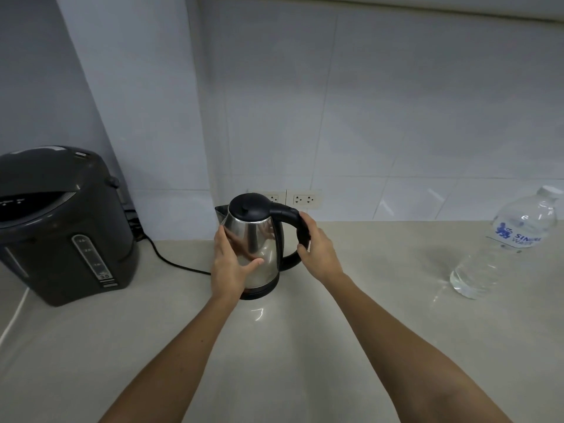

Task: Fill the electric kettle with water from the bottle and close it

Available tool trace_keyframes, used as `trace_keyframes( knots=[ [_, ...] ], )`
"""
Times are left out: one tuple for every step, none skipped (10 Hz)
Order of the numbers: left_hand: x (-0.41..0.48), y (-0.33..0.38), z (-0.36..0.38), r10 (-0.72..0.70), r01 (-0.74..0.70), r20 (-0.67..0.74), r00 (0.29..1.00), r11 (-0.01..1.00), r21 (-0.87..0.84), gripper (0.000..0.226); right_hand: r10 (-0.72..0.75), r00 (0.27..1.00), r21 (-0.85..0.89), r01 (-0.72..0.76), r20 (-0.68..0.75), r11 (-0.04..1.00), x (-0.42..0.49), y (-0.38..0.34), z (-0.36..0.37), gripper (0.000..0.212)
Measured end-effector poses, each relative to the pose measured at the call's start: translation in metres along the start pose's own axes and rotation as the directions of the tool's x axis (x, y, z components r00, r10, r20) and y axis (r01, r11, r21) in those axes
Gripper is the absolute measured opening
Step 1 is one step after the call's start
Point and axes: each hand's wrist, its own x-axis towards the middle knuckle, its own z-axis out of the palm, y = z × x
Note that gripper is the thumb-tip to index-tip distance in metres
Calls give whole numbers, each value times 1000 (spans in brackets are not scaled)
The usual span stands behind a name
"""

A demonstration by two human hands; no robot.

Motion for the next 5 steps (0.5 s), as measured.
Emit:
trace_keyframes(
  knots=[
    [0,2,0,14,-14,-2,1000,1000,17,118,11,1000,19,-12,13,1000,-1,-2,-1,74],
    [1,5,0,-3,2,20,1000,999,48,120,-1,998,17,0,64,1000,1,-2,-6,75],
    [-2,9,-4,-22,17,49,999,995,99,123,-27,989,-66,37,148,997,0,-3,-19,74],
    [-5,14,-6,23,-26,27,999,993,116,118,-76,981,-129,99,177,987,0,3,-34,70],
    [0,40,-10,151,-139,-54,987,974,180,96,-71,989,-243,102,132,965,7,6,-57,65]
  ],
)
